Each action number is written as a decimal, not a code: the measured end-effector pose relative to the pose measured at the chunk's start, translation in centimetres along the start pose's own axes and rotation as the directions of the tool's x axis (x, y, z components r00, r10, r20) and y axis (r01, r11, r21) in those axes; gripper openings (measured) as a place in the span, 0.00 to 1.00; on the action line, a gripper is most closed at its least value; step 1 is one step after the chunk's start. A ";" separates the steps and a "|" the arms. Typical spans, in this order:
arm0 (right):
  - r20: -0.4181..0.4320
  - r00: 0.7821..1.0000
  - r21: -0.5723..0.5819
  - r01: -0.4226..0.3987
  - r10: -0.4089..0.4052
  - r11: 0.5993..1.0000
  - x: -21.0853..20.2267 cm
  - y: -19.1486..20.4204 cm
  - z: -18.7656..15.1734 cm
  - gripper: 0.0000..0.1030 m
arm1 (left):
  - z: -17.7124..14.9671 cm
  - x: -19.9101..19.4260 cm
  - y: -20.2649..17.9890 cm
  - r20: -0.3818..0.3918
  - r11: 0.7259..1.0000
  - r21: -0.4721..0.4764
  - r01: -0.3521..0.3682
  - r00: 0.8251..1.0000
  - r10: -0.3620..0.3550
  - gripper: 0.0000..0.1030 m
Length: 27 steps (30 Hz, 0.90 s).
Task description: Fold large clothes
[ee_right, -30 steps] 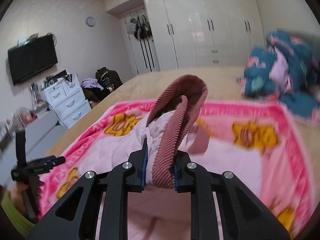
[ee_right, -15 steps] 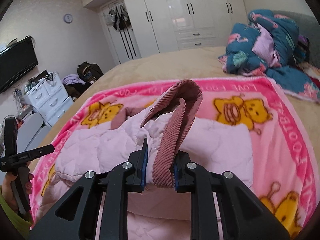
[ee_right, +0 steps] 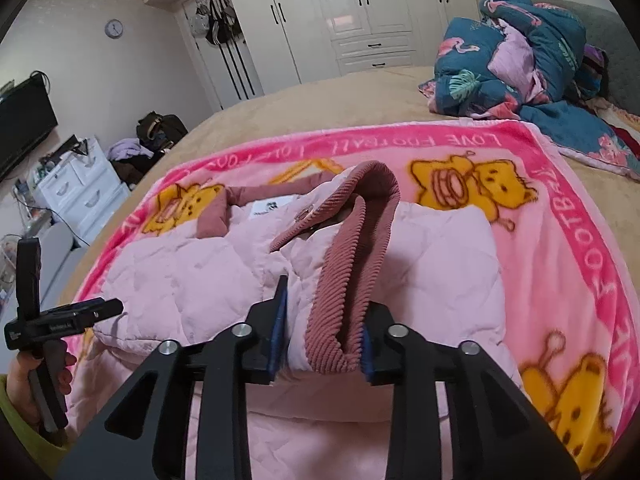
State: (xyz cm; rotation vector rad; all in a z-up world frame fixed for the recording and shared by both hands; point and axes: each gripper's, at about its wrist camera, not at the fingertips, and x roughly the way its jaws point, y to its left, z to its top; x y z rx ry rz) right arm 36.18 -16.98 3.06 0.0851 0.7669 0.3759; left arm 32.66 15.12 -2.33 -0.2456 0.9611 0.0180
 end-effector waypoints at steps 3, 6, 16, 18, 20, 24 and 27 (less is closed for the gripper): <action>-0.005 1.000 0.007 0.021 -0.021 1.000 -0.2 -0.2 -0.3 0.48 | -0.3 0.9 0.0 -0.018 1.000 0.000 -0.008 1.000 0.008 0.91; 0.015 0.997 0.022 0.079 -0.080 0.997 -0.8 -0.6 -0.6 0.62 | -0.5 1.6 0.0 -0.029 1.000 0.010 -0.015 0.999 0.015 0.91; -0.028 0.999 -0.119 0.040 -0.043 0.992 1.4 4.1 -0.3 0.64 | -1.2 2.9 0.5 -0.033 1.000 0.001 0.006 0.999 -0.006 0.92; -0.061 0.997 -0.154 0.037 -0.047 0.987 2.6 5.5 -0.2 0.64 | -1.3 2.9 0.6 -0.035 1.000 -0.002 0.013 0.999 -0.013 0.92; -0.109 0.993 -0.182 0.034 -0.055 0.983 4.3 6.8 -0.2 0.64 | -1.3 3.0 0.6 -0.035 1.000 0.000 0.015 0.999 -0.015 0.92; -0.215 0.971 -0.213 0.058 -0.105 0.975 7.7 7.9 -1.0 0.67 | -1.4 3.0 0.8 -0.033 1.000 0.003 0.020 0.999 -0.020 0.92; -0.257 0.958 -0.199 0.073 -0.124 0.977 9.9 7.5 -2.2 0.73 | -1.4 3.1 0.7 -0.032 1.000 0.010 0.014 0.999 -0.014 0.92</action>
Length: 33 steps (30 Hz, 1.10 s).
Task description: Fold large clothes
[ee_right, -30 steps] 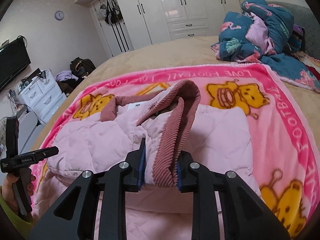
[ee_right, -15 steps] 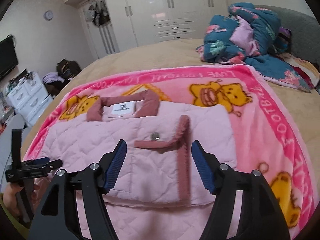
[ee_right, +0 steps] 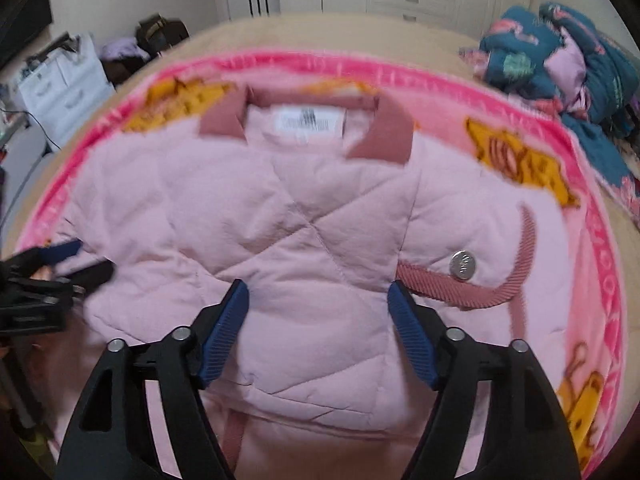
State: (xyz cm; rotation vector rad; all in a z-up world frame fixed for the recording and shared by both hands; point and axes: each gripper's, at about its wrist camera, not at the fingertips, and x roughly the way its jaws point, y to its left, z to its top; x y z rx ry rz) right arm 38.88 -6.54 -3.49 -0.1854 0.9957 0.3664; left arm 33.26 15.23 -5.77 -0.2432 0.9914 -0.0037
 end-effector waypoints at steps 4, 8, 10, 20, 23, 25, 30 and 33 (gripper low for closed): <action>0.017 1.000 0.024 -0.006 0.005 1.000 1.1 -0.4 -0.7 0.75 | -0.1 0.2 -0.1 0.005 1.000 0.008 -0.008 1.000 0.008 0.91; 0.024 1.000 0.038 -0.018 0.017 0.999 0.3 -0.7 -0.8 0.75 | -0.1 0.1 -0.2 0.002 1.000 0.008 -0.009 1.000 0.009 0.91; 0.038 0.999 0.053 -0.034 0.032 0.998 -0.6 -1.0 -0.9 0.75 | -0.2 -0.3 -0.5 0.003 1.000 0.017 -0.015 1.000 0.015 0.91; 0.135 0.986 0.115 -0.115 0.099 0.987 -6.0 -2.2 -2.4 0.86 | -1.1 -4.3 -1.6 0.056 0.999 0.024 -0.031 0.998 0.030 0.91; 0.158 0.981 0.122 -0.132 0.112 0.984 -7.4 -2.2 -2.8 0.92 | -1.2 -5.7 -1.8 0.071 1.000 0.017 -0.014 0.997 0.013 0.91; 0.173 0.978 0.124 -0.139 0.117 0.982 -8.2 -2.2 -3.0 0.95 | -1.3 -6.7 -2.0 0.086 1.000 0.015 0.000 0.996 -0.001 0.91; 0.203 0.971 0.127 -0.152 0.125 0.980 -10.2 -2.1 -3.6 0.95 | -1.6 -8.5 -2.5 0.106 1.000 0.017 0.001 0.994 -0.003 0.91; 0.223 0.967 0.128 -0.156 0.125 0.979 -11.7 -2.0 -3.8 0.96 | -1.8 -9.5 -2.8 0.121 1.000 0.017 -0.002 0.993 0.000 0.91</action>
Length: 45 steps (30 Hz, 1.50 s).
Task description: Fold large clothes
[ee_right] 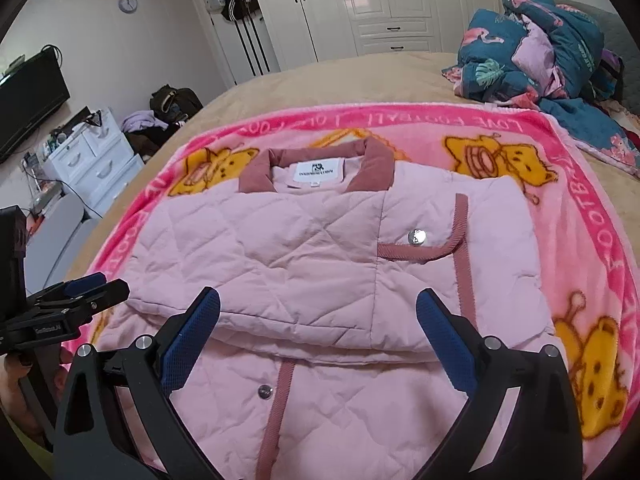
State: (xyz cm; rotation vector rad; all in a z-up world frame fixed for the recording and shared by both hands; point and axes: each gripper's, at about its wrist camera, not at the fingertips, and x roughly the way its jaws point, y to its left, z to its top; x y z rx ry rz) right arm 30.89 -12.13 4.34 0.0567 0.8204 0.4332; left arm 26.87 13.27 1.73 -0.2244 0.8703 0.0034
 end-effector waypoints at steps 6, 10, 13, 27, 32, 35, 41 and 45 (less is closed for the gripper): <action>0.033 0.999 -0.003 -0.006 0.006 1.000 -2.5 0.2 -0.1 0.96 | -0.3 -1.8 -0.6 0.023 1.000 0.001 0.000 1.000 0.000 0.91; 0.064 0.998 -0.010 -0.011 0.012 1.000 -4.4 0.5 -0.1 0.96 | -0.7 -3.1 -1.2 0.039 1.000 0.007 0.006 0.999 -0.006 0.91; 0.085 0.996 -0.013 -0.012 0.013 1.000 -5.9 0.7 -0.1 0.96 | -1.1 -4.0 -1.5 0.051 1.000 0.012 0.011 0.999 -0.012 0.91; 0.162 0.986 -0.045 0.038 -0.031 0.998 -11.6 1.5 -2.1 0.96 | -3.2 -8.5 -2.6 0.108 0.999 0.033 0.012 0.994 -0.015 0.91; 0.195 0.980 -0.073 0.054 -0.039 0.996 -13.6 2.2 -3.2 0.96 | -4.4 -9.4 -3.1 0.116 0.999 0.052 0.001 0.993 -0.007 0.91; 0.199 0.979 -0.080 0.052 -0.036 0.995 -14.4 2.4 -3.9 0.96 | -5.2 -10.0 -3.4 0.122 0.998 0.057 0.003 0.993 -0.010 0.91; 0.202 0.979 -0.076 0.039 -0.023 0.996 -15.4 2.2 -5.0 0.96 | -6.7 -10.8 -4.3 0.129 0.996 0.086 0.006 0.991 -0.017 0.91; 0.205 0.979 -0.076 0.039 -0.022 0.996 -16.1 2.2 -5.6 0.96 | -7.7 -11.4 -4.6 0.136 0.995 0.099 0.008 0.990 -0.022 0.91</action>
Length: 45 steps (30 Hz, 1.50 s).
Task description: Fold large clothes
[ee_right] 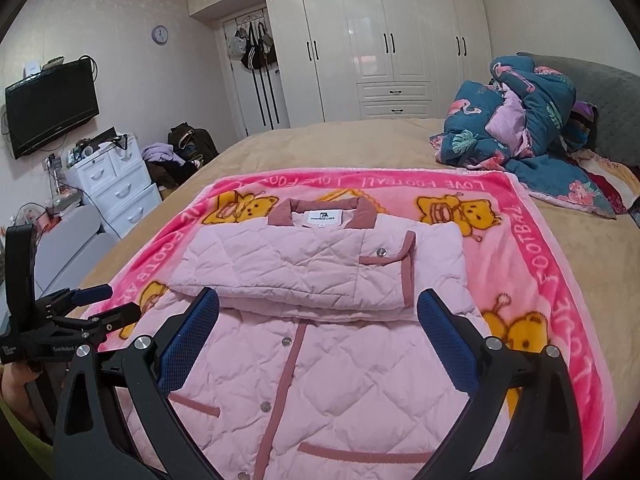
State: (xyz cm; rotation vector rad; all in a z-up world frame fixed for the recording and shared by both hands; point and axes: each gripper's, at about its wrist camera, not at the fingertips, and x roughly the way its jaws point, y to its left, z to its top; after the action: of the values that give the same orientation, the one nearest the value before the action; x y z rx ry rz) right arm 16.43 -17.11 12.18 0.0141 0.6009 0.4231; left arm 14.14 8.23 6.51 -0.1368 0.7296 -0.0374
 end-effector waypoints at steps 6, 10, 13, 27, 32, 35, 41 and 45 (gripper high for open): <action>-0.004 1.000 -0.010 -0.004 0.003 1.000 -0.7 0.0 -0.7 0.96 | -0.9 -0.9 0.0 0.016 1.000 -0.010 0.001 1.000 -0.001 0.91; -0.024 1.000 -0.014 -0.001 0.000 1.000 -0.9 -0.2 -1.7 0.96 | -1.5 -1.4 0.0 0.023 1.000 -0.011 -0.004 1.000 0.005 0.91; -0.036 0.999 -0.012 0.001 -0.001 1.000 -1.0 -0.5 -2.4 0.96 | -2.1 -1.7 -0.4 0.024 1.000 -0.011 0.010 1.000 -0.009 0.91; -0.094 0.995 0.005 0.026 -0.025 1.000 -1.6 -2.6 -5.9 0.96 | -5.2 -1.7 -1.4 0.006 1.000 0.005 0.012 1.000 -0.012 0.91; -0.118 0.992 0.021 0.040 -0.038 0.999 -1.7 -3.7 -7.4 0.96 | -6.3 -1.3 -1.2 -0.014 1.000 0.013 0.004 1.000 -0.004 0.91; -0.134 0.990 0.029 0.054 -0.050 0.998 -1.6 -4.3 -8.2 0.96 | -7.0 -1.4 -1.0 -0.020 1.000 0.002 0.014 1.000 -0.014 0.91; -0.163 0.984 0.027 0.077 -0.072 0.997 -1.8 -5.3 -9.8 0.96 | -8.2 -1.6 -1.0 -0.033 1.000 0.026 0.005 0.999 -0.004 0.91; -0.182 0.980 0.025 0.092 -0.087 0.995 -1.9 -6.2 -10.7 0.96 | -9.0 -1.5 -0.4 -0.045 1.000 0.024 -0.006 0.999 0.007 0.91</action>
State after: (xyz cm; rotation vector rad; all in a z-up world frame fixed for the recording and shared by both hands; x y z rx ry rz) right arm 11.43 -24.69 3.52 -0.0200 0.7845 0.3289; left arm 6.98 6.97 0.90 -0.1111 0.7744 -0.0427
